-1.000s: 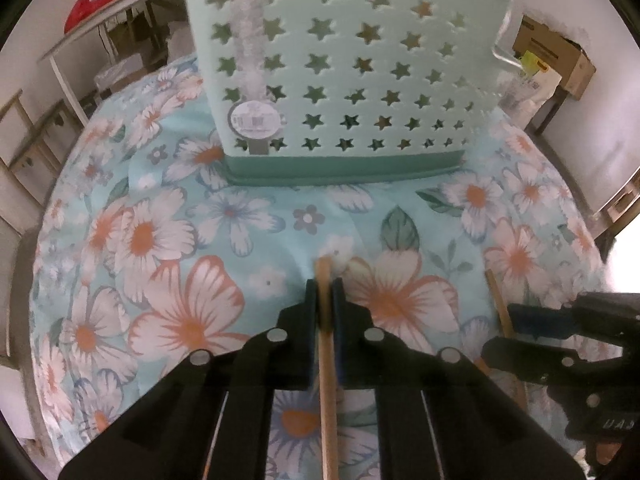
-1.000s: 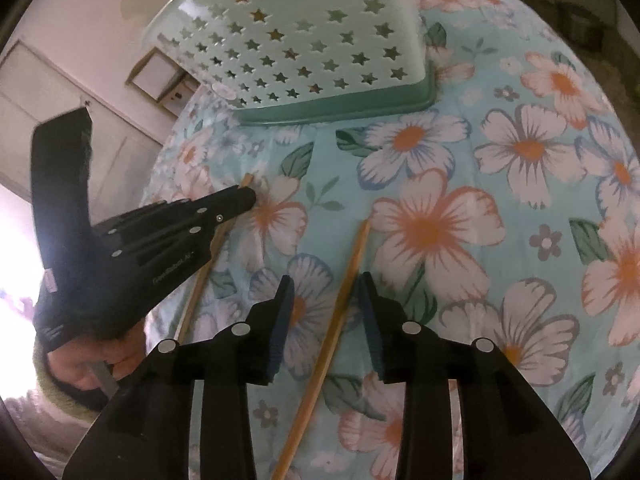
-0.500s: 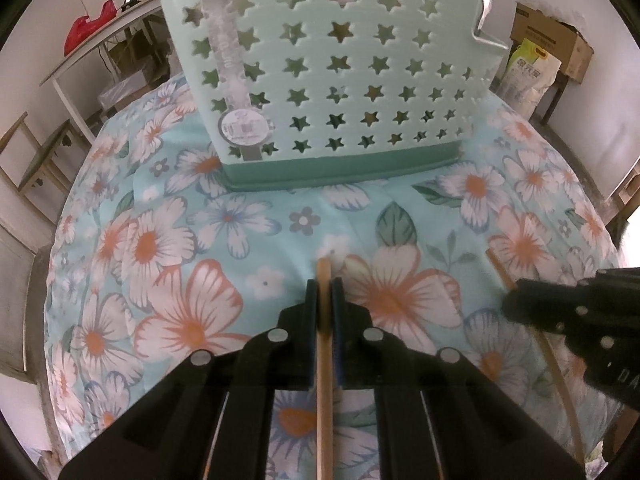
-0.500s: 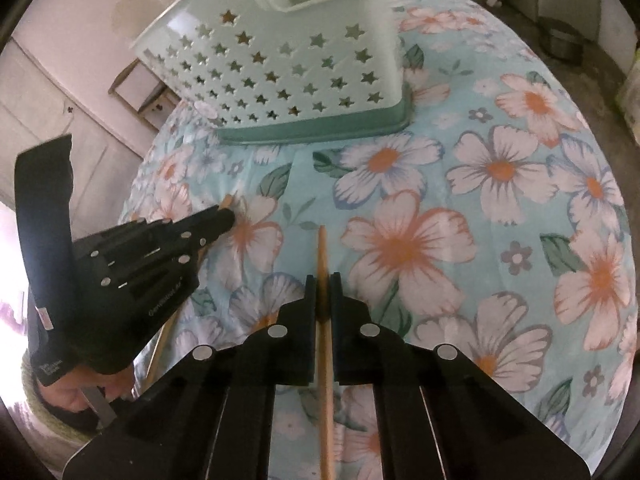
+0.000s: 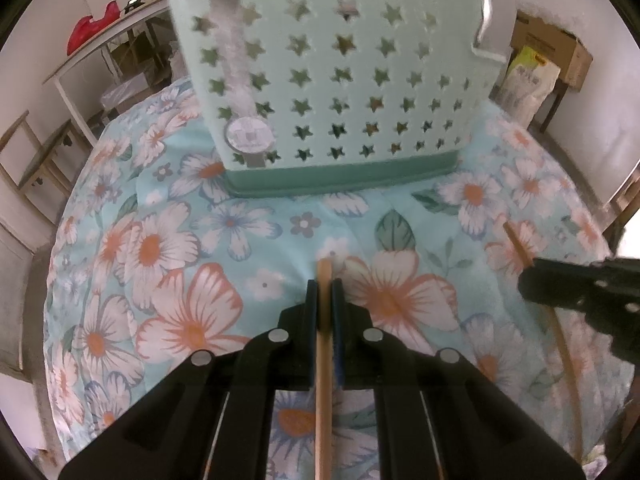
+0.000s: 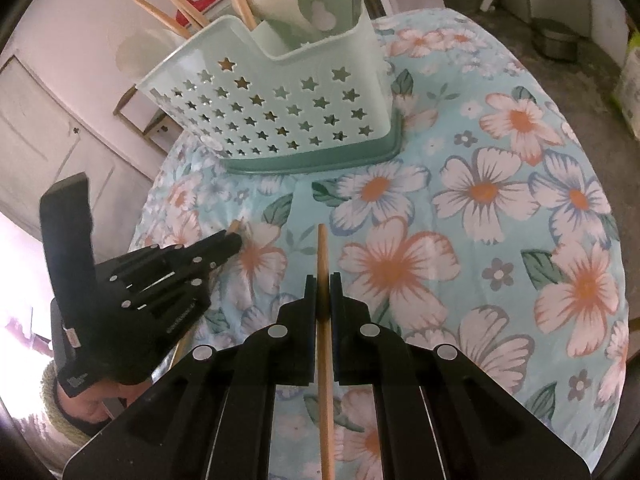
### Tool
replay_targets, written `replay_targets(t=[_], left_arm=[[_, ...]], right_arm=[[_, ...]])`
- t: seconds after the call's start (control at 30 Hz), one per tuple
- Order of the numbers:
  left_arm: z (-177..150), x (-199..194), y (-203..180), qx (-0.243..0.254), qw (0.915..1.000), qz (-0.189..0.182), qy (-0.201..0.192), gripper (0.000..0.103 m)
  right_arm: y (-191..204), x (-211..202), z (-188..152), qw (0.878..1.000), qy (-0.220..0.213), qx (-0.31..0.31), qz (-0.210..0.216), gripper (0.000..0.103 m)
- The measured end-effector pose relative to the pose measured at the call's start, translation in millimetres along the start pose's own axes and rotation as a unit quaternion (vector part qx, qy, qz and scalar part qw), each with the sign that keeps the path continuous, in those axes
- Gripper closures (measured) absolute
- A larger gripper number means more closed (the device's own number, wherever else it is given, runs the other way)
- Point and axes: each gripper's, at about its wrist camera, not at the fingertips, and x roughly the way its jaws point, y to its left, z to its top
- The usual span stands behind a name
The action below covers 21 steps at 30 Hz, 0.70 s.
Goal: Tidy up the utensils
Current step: 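Raise the left gripper's chopstick over the caddy while the right gripper lifts its chopstick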
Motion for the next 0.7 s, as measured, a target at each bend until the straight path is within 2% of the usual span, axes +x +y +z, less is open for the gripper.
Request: replay_targets(t=[0.23,0.4,0.7], left_arm=[[8.8,-45.4,22.1,-0.045,0.9969,-0.042,-0.048,0.097],[23.2,-93.0,37.0,-0.065,0.9908,-0.07,-0.096,0.097],[33.5,-153.7,51.5,-0.097,0.9801,-0.102,-0.14,0.097]], right_arm=[[7.2,-8.2,-1.2,1.0,-0.018,0.003,0.004,0.098],[9.3,-15.4,-2.1,0.999,-0.032,0.004,0.013,0.098],[3.5,-31.7,-4.9,0.998,-0.053,0.007,0.032,0.098]])
